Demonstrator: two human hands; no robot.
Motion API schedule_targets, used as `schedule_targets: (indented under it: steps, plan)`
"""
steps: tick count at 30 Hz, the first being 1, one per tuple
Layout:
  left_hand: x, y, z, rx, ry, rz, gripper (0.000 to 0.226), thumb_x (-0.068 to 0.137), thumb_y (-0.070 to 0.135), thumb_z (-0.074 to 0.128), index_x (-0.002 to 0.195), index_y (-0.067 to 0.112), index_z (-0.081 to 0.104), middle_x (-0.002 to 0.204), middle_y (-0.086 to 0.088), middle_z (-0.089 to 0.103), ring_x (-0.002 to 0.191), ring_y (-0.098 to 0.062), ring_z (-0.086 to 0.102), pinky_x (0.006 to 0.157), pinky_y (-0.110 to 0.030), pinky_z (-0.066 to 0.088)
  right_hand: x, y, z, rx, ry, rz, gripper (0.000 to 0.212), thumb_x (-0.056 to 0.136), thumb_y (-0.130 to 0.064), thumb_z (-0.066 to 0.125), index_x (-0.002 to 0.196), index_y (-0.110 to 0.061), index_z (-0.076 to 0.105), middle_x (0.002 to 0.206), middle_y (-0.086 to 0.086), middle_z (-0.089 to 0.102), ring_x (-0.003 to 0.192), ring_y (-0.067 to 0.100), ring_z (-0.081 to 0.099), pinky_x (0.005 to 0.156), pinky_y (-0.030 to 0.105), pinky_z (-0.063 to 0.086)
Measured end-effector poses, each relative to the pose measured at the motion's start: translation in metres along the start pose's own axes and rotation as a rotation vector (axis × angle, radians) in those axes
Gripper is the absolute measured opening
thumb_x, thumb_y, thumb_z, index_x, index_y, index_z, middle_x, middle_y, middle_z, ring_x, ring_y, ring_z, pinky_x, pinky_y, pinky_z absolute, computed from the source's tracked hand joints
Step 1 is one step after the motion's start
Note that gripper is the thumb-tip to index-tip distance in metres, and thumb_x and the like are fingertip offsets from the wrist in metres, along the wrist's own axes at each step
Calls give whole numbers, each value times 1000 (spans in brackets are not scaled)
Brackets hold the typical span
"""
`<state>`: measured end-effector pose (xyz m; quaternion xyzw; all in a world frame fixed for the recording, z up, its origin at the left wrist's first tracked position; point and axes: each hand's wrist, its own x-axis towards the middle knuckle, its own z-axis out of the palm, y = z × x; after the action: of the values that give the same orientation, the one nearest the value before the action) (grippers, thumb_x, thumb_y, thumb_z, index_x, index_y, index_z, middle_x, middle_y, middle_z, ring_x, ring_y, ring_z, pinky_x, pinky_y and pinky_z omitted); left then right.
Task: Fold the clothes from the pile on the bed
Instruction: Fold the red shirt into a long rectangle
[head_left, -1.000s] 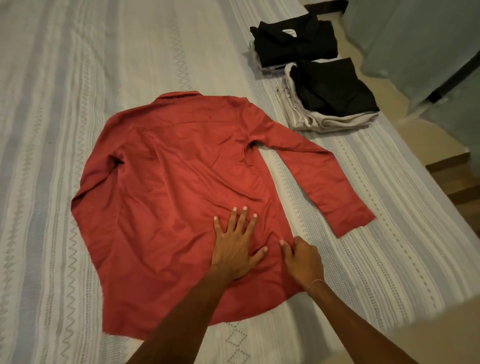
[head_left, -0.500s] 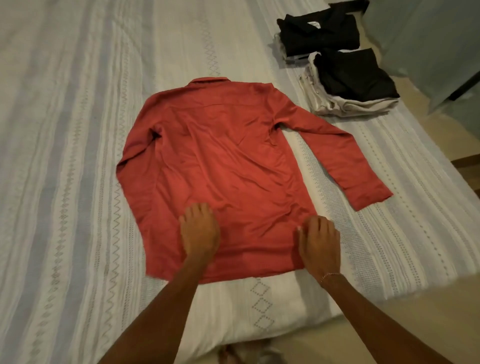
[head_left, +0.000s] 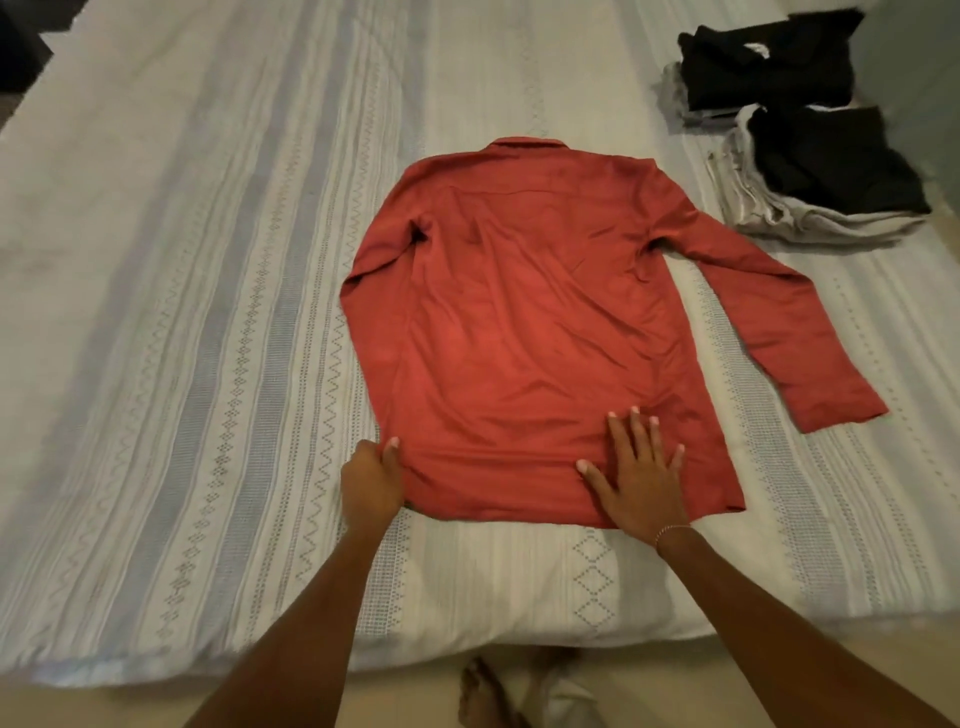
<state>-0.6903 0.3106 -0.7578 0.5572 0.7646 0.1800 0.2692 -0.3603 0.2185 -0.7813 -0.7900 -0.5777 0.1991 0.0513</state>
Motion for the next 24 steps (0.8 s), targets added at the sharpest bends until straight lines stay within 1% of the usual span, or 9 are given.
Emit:
schedule_targets:
  steps: [2,3,8,10,13,17,20,22,24]
  plan:
    - [-8,-6,-4,46,25,-35,48,101,52,46,84,8,51,70,-4,56,66,-27,59,55,-32,38,-4,7,-2,-46,-40,101,97,88,-83,13,160,-23,-11,168,3,-14,155,28,-13,119,61,-10]
    - [-13,-8,-5,78,39,-63,48,101,54,45,85,9,50,69,-3,55,64,-25,57,55,-33,39,-6,11,-2,-69,-54,122,98,86,-85,8,159,-24,-15,168,3,-17,154,28,-15,119,63,-9]
    - [-32,-15,1,243,54,-109,43,105,49,34,90,11,44,68,-1,51,63,-26,55,60,-38,45,-6,15,-6,-121,-73,192,93,84,-86,3,159,-34,-11,168,7,-16,154,32,-14,116,68,-5]
    - [-34,-17,2,290,37,-90,43,105,50,31,91,11,45,69,-2,50,64,-27,54,60,-36,42,-5,15,-8,-133,-99,204,91,86,-86,7,159,-34,-12,167,7,-18,153,33,-16,117,67,-6]
    - [-28,-18,-4,299,29,-29,49,104,52,33,86,10,49,67,-2,54,60,-24,55,58,-35,43,-3,15,-10,-155,-145,212,92,85,-84,10,158,-34,-16,166,7,-22,153,34,-18,117,68,-6]
    - [-7,-12,-17,173,66,-21,39,102,44,46,85,10,53,68,-1,58,60,-22,57,60,-39,51,1,10,-17,-182,-234,232,93,85,-84,9,156,-33,-22,165,9,-25,153,35,-19,116,69,-5]
    - [21,0,-25,5,65,-54,28,100,31,58,91,4,61,77,-4,61,72,-23,57,66,-34,44,5,5,-21,-214,-297,248,93,85,-83,7,155,-32,-26,164,10,-28,152,36,-20,116,70,-3]
    - [35,14,-26,-72,33,-96,26,97,26,64,81,5,63,75,-7,64,74,-25,59,67,-33,42,1,5,-23,-213,-356,283,93,85,-83,8,154,-31,-28,163,10,-31,152,36,-22,117,70,-3]
    - [55,25,-26,-158,-8,-145,31,92,27,70,67,11,61,69,-7,65,70,-26,62,67,-33,47,7,2,-23,-227,-397,286,93,86,-83,10,154,-32,-27,163,10,-30,152,36,-21,117,70,0]
